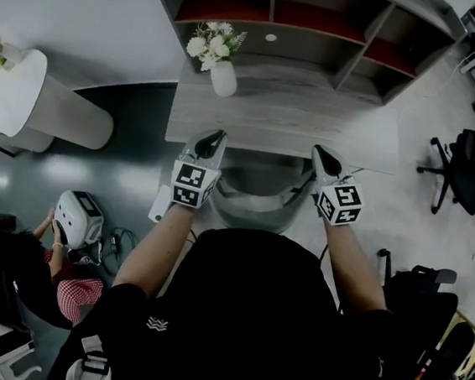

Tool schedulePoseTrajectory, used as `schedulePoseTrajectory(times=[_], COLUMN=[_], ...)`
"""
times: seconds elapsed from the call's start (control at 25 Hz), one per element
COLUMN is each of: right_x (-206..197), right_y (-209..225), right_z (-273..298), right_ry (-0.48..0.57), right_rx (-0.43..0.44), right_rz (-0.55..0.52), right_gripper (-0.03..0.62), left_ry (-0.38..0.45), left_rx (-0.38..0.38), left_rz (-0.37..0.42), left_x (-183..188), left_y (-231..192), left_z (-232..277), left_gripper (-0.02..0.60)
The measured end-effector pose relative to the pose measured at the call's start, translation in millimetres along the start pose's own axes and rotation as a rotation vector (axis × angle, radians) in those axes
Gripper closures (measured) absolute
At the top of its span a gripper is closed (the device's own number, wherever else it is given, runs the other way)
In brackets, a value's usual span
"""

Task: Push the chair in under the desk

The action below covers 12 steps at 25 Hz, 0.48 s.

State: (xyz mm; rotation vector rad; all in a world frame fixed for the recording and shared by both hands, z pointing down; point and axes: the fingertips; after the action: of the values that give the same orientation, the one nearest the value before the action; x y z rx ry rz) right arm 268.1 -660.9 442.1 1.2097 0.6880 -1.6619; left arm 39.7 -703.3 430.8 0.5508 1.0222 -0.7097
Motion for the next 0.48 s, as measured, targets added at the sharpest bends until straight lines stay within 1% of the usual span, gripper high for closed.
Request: schedulePoseTrajectory(times=[0.36,0.48], right_x=[1.6,1.8], right_y=[7.3,8.8], right_z=[-1.0,-0.7], right_ry=[0.000,0.001], right_rx=[-0.014,-0.015], right_rz=[0.008,0.006], right_gripper=[0.591,0.591], left_ry=[0.007,0.019], left_rx=[-0.012,-0.018], left_rz=[0.017,0.004], left_x=[5.4,10.8], left_y=[1.1,-2.4], left_z=[2.9,3.3], left_gripper=[0.554,0.554])
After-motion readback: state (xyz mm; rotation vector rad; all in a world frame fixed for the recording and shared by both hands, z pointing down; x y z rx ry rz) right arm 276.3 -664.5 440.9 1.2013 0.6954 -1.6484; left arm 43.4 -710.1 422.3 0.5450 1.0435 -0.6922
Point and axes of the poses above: the fingertips, and each gripper's own axes: z forward along the fingers, y to its right, x out of its top, and after that the axes turned 5 degrees about -y, right-handed
